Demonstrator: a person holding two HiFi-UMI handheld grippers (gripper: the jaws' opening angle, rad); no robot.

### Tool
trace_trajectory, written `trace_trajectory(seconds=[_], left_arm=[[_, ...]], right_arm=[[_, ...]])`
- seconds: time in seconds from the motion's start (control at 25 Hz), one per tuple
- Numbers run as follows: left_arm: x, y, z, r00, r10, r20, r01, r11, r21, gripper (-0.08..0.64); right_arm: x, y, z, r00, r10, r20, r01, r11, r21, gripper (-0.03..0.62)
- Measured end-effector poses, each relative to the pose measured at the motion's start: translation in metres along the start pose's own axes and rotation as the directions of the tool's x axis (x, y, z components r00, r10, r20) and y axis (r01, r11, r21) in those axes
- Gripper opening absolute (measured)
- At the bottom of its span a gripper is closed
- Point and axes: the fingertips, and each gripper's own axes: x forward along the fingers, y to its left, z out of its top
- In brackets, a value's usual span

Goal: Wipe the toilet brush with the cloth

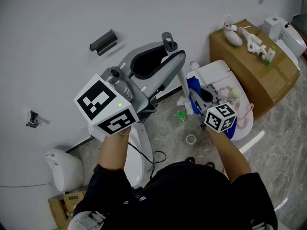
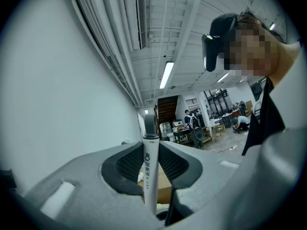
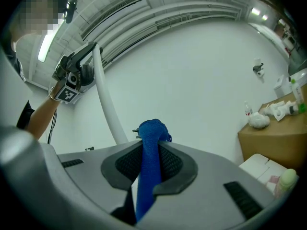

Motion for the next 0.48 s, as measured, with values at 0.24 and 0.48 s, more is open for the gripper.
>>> trace_trajectory(seconds=[0.24,0.48], left_arm=[[0.0,0.001,0.0,1.0,0.002,-0.005,-0.002,1.0,-0.001,0.101],[-0.002,-0.001,-0.002,1.0,0.004,-0.006,-0.004,1.0,0.0,0.101]], right_arm=[[0.001,-0.003,-0.008,1.0,-0.01,-0.01,0.01,1.0,0.012,0.064],[0.003,-0.002,-0.017,1.0,-0.008,-0.025,0.008,1.0,0.016,0.064]])
